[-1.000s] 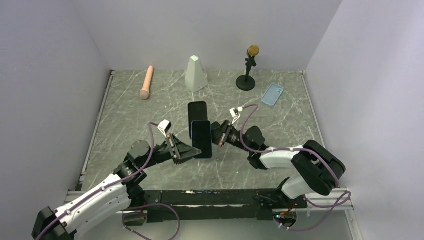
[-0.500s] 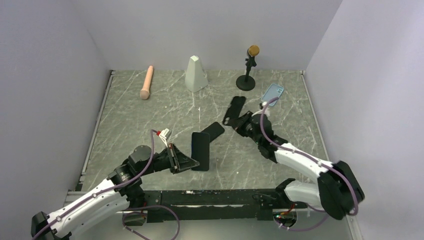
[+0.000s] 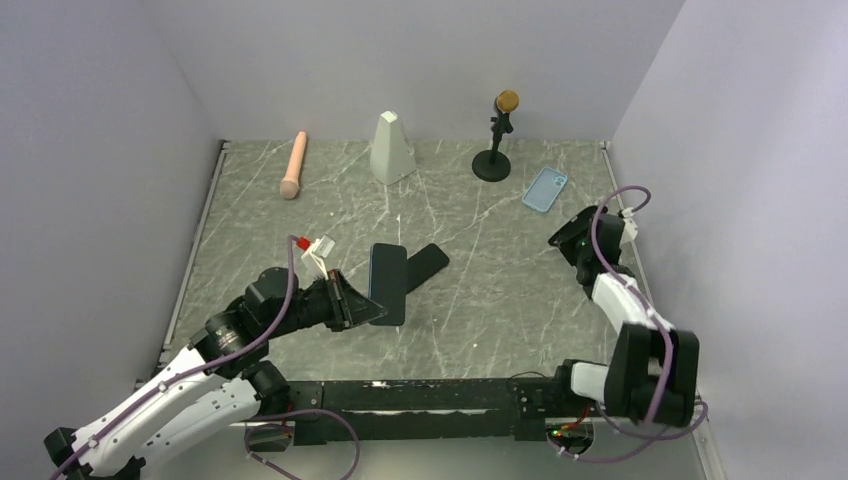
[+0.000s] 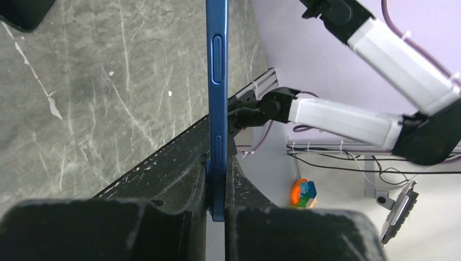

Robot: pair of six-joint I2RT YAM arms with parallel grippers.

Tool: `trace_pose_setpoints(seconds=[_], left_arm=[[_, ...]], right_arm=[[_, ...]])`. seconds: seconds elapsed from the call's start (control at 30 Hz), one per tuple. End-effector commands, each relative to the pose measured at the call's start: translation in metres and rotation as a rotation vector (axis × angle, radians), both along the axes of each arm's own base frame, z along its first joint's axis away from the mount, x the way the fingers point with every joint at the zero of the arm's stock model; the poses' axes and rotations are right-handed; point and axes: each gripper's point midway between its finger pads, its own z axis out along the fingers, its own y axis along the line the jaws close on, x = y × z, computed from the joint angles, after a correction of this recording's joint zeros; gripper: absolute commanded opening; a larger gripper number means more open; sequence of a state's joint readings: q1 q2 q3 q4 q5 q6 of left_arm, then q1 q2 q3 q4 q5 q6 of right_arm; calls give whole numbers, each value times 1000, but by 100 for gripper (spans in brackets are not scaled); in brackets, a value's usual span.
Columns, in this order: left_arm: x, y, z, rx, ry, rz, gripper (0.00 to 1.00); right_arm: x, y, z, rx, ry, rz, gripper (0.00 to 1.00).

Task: Take the phone out of the phone case
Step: Place the phone case at the center of the board.

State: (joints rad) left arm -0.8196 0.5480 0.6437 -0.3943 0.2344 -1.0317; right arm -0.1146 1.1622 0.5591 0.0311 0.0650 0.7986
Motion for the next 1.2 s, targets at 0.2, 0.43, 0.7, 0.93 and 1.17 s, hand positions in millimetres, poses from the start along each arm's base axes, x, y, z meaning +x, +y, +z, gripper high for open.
trace_pose_setpoints(seconds=[0.2, 0.43, 0.7, 0.93, 1.17], left_arm=[[-14, -5, -1, -66, -23, -80, 0], [-18, -13, -9, -60, 11, -135, 0], [-17, -15, -20, -48, 30, -133, 0], [-17, -30, -49, 30, 55, -208, 0], [-7, -46, -96, 324, 15, -361, 0]], right_arm=[[53, -42, -39, 178, -49, 122, 0], [79, -35, -61, 336, -63, 174, 3], [90, -28, -62, 376, -89, 242, 49], [40, -30, -51, 202, -28, 205, 100], [11, -40, -10, -5, -100, 183, 100]])
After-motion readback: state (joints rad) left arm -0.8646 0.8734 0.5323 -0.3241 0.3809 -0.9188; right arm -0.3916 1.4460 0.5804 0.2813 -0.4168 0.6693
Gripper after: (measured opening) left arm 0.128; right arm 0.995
